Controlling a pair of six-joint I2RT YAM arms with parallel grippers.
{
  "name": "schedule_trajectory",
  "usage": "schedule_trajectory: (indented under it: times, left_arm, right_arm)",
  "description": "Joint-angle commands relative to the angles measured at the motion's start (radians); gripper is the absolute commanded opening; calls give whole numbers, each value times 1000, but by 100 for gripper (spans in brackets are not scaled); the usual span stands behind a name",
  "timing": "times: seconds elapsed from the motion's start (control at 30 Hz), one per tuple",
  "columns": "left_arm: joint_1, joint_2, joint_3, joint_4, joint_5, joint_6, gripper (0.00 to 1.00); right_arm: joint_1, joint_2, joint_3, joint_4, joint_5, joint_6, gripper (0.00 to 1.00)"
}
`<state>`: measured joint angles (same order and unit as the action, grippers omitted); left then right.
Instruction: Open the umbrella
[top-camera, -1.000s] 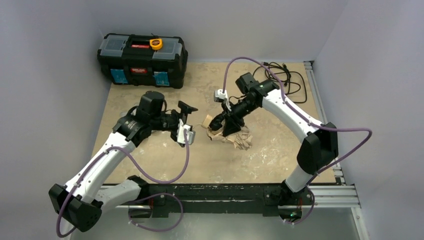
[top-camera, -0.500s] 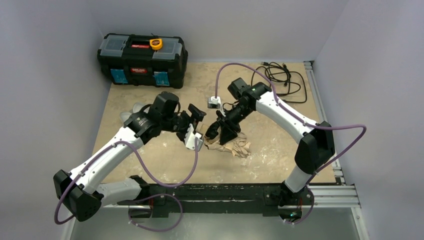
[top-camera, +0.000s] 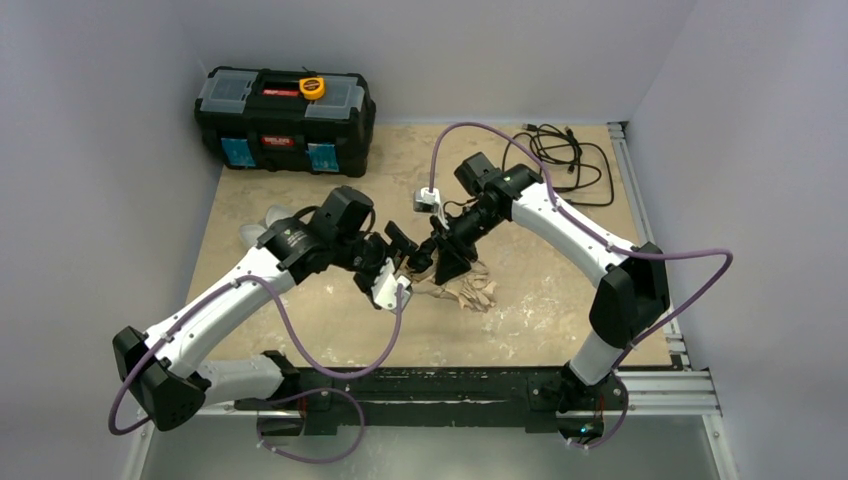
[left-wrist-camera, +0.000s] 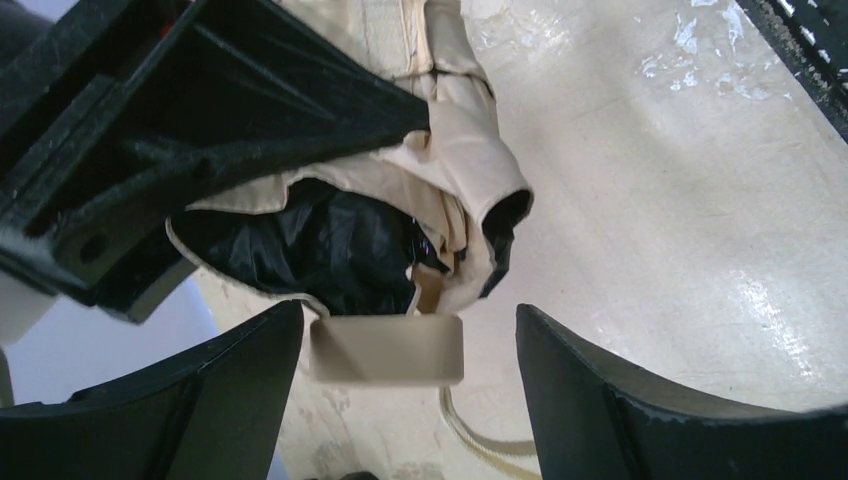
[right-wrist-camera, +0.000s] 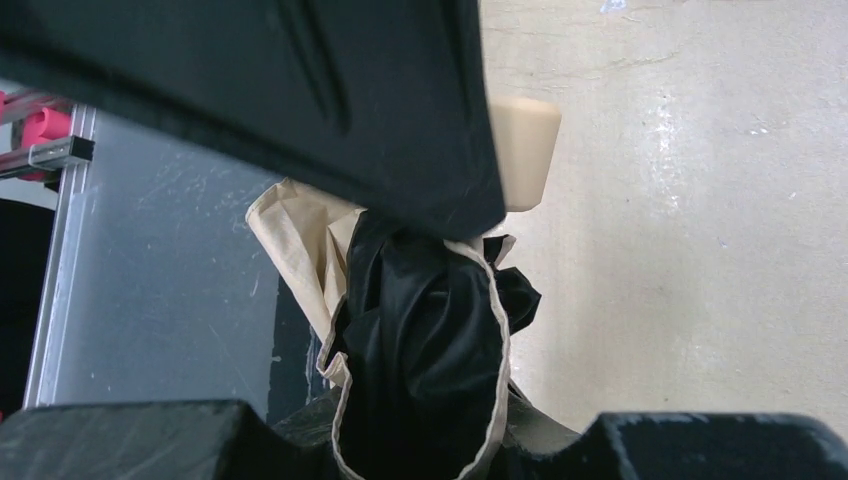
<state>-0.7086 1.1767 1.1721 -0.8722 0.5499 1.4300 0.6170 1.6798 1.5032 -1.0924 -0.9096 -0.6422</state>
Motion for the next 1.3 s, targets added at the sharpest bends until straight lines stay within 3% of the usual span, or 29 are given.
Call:
schedule_trajectory:
  times: [0.0,0.13,0.37,0.53,0.67,0.83,1.03,1.13,1.27]
  left_arm:
    - [-47,34,54,17,7,-26,74]
    - [-79,72,52,76,-70,-62,66]
    - [-42,72,25,66,-214,-139,33]
    - [119,10,-102,71,-305,-42,31]
    - [322,19,-146,134,-367,113,36]
    - [586,162,-39,195,-422,198,33]
    - [902,334,121,271,-439,356,31]
    - [967,382,224,256,-412,366,29]
    - [947,358,237,243,-323,352,29]
  right_arm:
    - [3,-25,63,16,-69,10,0]
    - [5,-23,62,0,-87,-4,0]
    - [4,-65,3,-11,-73,-21,0]
    - [-7,-91,-62,-29,-21,-32,0]
    - [-9,-102,-102,-49,52,-50,0]
    - [-62,-100,-138,-127,148,-143,0]
    - [-279,-137,-196,-276,321,-346,0]
    - [-302,-179,-238,-290,370,-393,0]
    - [-297,-153,-208,-287,284,-383,0]
